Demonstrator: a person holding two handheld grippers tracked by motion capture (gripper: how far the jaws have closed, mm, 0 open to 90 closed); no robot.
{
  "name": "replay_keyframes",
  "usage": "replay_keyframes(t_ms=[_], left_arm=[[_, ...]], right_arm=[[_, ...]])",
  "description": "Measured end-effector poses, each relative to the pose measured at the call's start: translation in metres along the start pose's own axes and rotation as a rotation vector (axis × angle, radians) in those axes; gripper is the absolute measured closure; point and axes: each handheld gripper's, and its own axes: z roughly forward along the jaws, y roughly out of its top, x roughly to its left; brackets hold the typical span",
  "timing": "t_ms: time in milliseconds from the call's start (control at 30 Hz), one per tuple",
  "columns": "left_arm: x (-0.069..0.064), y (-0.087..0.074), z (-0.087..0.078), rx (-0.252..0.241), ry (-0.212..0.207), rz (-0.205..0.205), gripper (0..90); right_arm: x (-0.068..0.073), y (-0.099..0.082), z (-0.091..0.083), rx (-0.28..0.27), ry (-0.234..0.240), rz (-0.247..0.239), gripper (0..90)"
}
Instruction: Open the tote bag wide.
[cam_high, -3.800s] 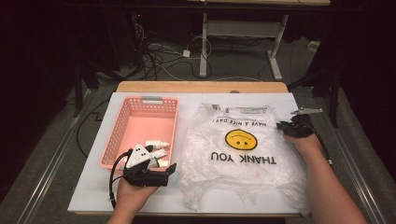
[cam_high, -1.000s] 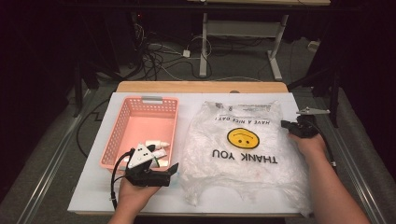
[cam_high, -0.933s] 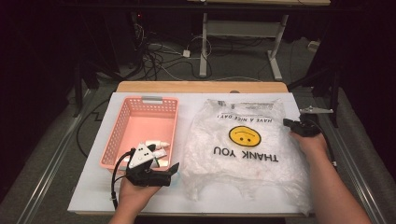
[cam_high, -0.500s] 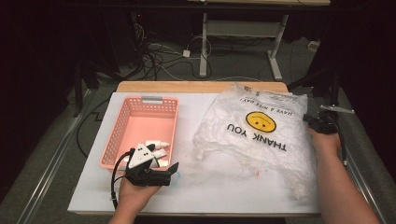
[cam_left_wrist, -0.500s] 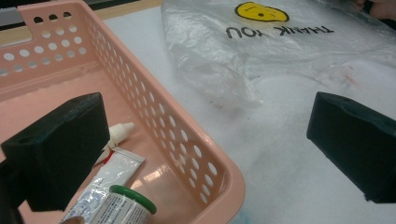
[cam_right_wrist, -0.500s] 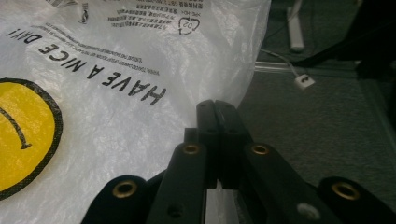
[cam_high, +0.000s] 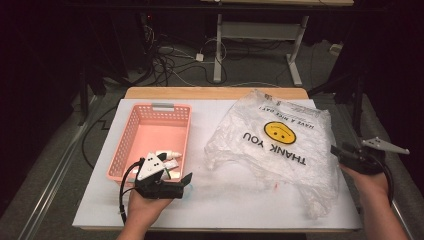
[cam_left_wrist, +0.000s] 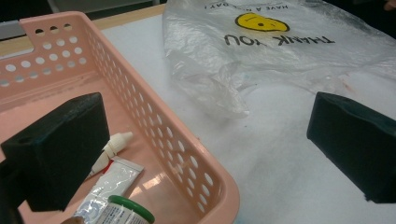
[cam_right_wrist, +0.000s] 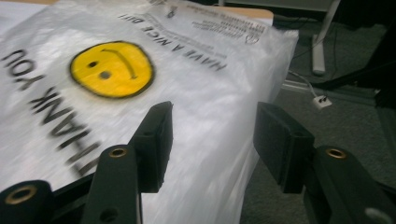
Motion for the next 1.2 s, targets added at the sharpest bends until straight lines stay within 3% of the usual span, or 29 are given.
replay_keyframes(t_ms=[67, 333, 533, 667, 833, 967, 1067, 1200], left_arm=[[0.0, 0.001, 0.001, 0.0, -0.004, 0.002, 0.0], [-0.003, 0.0, 0.003, 0.012, -0.019, 0.021, 0.0], [-0.001, 0.0, 0.001, 0.015, -0.024, 0.032, 0.0], [-0.002, 0.0, 0.002, 0.012, -0.031, 0.03, 0.0], [-0.001, 0.001, 0.001, 0.009, -0.03, 0.037, 0.0], [0.0, 0.001, 0.002, 0.016, -0.028, 0.036, 0.0], [0.002, 0.001, 0.001, 0.016, -0.022, 0.037, 0.0], [0.005, -0.001, 0.002, 0.018, -0.02, 0.025, 0.0]], right_arm=[[0.005, -0.008, -0.013, 0.003, 0.021, 0.036, 45.5], [0.027, -0.034, -0.043, 0.056, 0.034, 0.017, 46.6], [0.04, -0.052, -0.05, 0.128, 0.061, 0.039, 51.2], [0.045, -0.059, -0.053, 0.153, 0.041, 0.036, 54.5], [0.047, -0.064, -0.048, 0.204, 0.03, 0.013, 67.2], [0.046, -0.067, -0.051, 0.202, 0.007, 0.004, 89.9], [0.049, -0.067, -0.053, 0.211, 0.036, -0.024, 90.0], [0.067, -0.068, -0.06, 0.198, 0.074, -0.077, 90.0]])
